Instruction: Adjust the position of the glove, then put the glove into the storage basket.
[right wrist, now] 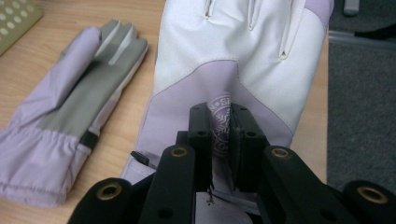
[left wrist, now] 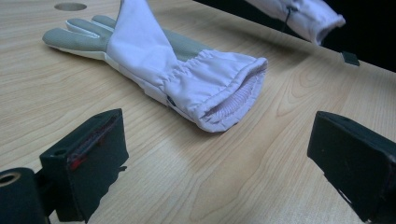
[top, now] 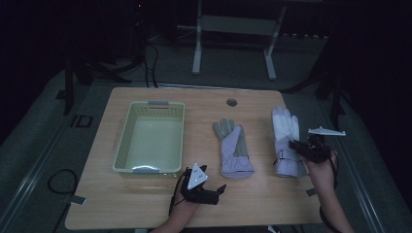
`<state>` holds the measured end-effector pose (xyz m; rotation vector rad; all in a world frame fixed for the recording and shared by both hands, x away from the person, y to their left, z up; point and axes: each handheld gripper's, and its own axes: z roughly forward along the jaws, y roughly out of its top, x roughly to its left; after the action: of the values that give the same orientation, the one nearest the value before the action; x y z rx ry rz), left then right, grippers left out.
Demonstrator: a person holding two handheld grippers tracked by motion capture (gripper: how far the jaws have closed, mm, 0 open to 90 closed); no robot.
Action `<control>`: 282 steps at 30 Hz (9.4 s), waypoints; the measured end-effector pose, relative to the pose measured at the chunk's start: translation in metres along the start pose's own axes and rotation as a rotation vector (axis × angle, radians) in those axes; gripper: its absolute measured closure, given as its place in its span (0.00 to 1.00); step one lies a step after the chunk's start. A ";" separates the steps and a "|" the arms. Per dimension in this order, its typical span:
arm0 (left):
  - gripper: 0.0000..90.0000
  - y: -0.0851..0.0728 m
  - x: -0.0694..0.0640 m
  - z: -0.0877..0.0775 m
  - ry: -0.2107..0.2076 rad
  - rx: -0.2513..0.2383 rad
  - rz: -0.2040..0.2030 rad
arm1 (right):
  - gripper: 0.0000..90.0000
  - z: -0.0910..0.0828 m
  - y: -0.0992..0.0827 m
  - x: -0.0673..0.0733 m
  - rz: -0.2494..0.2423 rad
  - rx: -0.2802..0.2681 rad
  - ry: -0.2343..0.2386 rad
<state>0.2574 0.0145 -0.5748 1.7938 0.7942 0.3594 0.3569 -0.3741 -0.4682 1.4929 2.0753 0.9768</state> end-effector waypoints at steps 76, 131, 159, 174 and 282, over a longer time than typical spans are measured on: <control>0.05 0.000 0.000 0.000 0.003 -0.001 -0.005 | 0.90 -0.017 0.023 0.015 -0.011 -0.063 0.001; 0.05 0.000 -0.003 0.000 0.007 0.000 0.021 | 0.88 0.078 0.028 0.151 -0.061 0.118 0.107; 0.04 0.031 -0.013 0.000 -0.155 0.013 0.022 | 0.21 0.053 0.026 0.111 -0.243 -0.057 0.367; 0.05 0.098 0.010 0.021 -0.038 0.056 -0.060 | 0.13 0.046 0.024 0.076 -0.258 -0.058 0.311; 0.76 0.169 0.135 -0.057 -0.068 0.393 -0.184 | 0.91 0.061 0.090 0.225 -0.310 -0.072 0.449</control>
<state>0.3801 0.1139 -0.4168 2.0609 1.0248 0.0186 0.3788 -0.1289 -0.4263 0.9330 2.4482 1.3313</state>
